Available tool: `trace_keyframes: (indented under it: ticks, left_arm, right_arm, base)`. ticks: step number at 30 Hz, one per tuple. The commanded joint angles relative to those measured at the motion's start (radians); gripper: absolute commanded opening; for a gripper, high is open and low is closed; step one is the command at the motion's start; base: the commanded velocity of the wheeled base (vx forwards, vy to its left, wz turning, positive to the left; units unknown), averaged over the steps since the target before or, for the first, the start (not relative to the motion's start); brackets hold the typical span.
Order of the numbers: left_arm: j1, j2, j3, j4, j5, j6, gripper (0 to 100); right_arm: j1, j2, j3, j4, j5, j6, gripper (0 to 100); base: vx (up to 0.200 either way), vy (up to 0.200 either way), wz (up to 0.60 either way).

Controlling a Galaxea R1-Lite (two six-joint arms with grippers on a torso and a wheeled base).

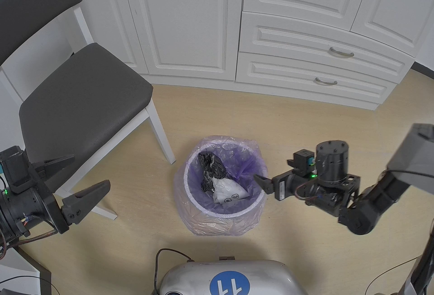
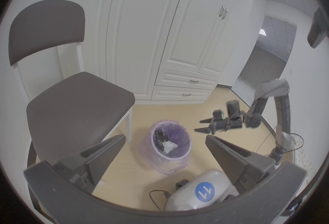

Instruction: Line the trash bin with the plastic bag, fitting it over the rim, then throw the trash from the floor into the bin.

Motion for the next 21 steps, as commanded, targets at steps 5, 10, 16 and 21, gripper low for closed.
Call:
trace_keyframes:
  ticks: [5,10,16,21]
  left_arm:
    - [0.057,-0.049,0.089,-0.013,0.025,0.235,100]
    - [0.166,-0.245,0.111,-0.045,0.059,0.231,100]
    - [0.272,-0.404,0.106,-0.035,0.071,0.218,100]
    - [0.291,-0.544,0.115,-0.03,0.088,0.218,100]
  right_arm:
    - [-0.192,-0.894,0.246,0.631,-0.242,-0.089,100]
    - [-0.242,-1.299,0.297,0.685,-0.24,-0.092,100]
    - [-0.249,-1.597,0.268,0.826,-0.24,-0.119,100]
    - [-0.33,-1.764,0.268,0.818,-0.237,-0.1,100]
  base:
    - [0.0,0.0,0.0]
    - [0.0,0.0,0.0]
    - [0.0,0.0,0.0]
    - [0.0,0.0,0.0]
